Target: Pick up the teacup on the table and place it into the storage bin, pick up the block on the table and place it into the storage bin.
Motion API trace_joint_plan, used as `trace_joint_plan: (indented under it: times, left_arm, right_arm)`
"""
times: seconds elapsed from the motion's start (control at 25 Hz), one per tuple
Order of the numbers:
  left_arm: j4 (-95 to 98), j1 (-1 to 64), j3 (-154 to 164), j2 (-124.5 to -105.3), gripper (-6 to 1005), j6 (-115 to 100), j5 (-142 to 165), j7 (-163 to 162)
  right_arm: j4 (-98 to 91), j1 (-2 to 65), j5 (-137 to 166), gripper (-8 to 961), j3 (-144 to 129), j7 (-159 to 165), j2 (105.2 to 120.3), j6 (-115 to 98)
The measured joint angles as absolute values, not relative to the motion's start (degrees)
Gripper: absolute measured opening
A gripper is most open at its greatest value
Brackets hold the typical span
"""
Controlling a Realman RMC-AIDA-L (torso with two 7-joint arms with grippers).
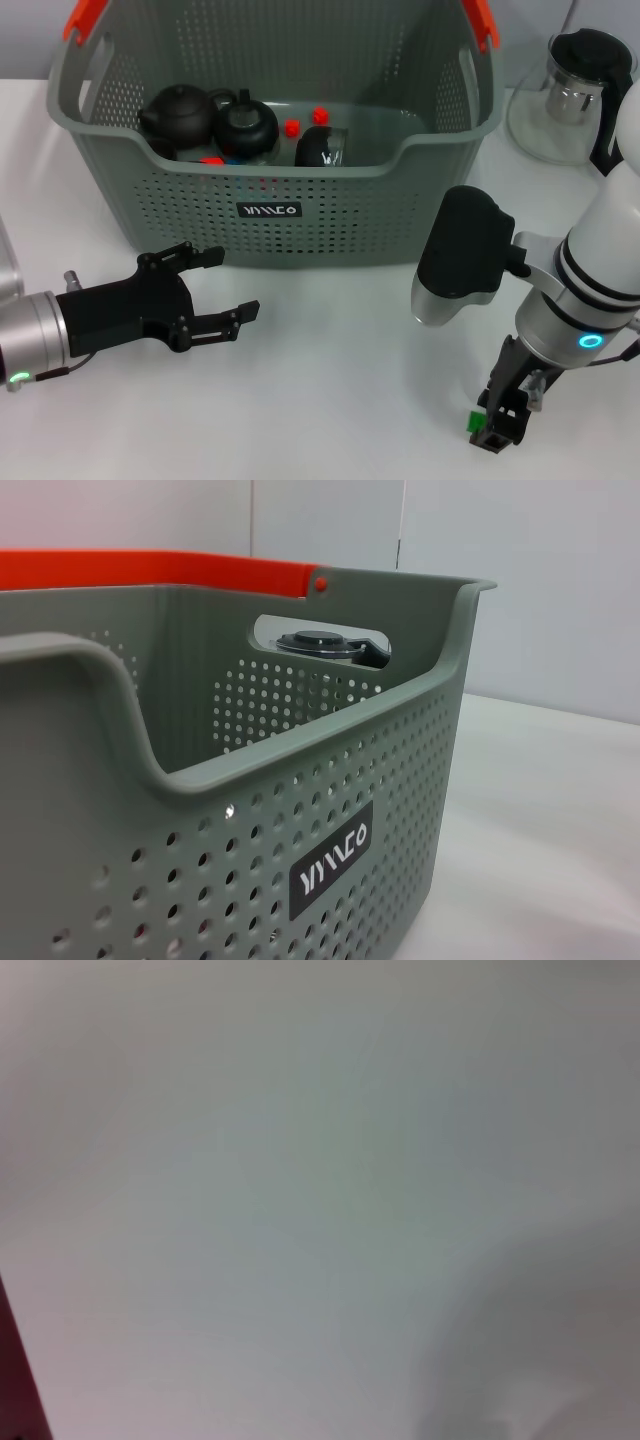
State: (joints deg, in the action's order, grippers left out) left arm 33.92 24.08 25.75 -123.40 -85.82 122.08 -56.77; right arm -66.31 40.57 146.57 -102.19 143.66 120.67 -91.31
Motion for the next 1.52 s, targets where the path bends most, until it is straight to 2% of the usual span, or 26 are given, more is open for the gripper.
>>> trace_joint_plan:
  times: [0.2,0.4,0.6,1.0,1.52]
  left_arm:
    - [33.93,24.08,25.75,-123.40,860,-85.82,122.14,-56.78]
    - [33.93,24.08,25.75,-123.40,860,-85.79,122.28,-56.78]
    - [33.93,23.86,25.75,-123.40,860,-85.77,122.29,-56.78]
    - [33.93,23.87,25.75,-123.40,860,-85.76,122.12,-56.77]
    - [34.11,24.08,25.75,-123.40,860,-85.69,122.04,-56.78]
  right_arm:
    - [-66.29,40.60,146.58,454,-103.13,144.02,120.67,-91.24]
    - [-67.00,40.51,146.55,391,-105.37,143.65,120.67,-91.20]
    - [-67.87,40.48,146.75,201,-106.20,144.13,120.53,-91.19]
    - [-79.25,37.03,145.25,203,-93.60,140.62,120.11,-96.52]
    - [-75.37,34.41,109.52,202,-50.91,116.15,120.06,-109.71]
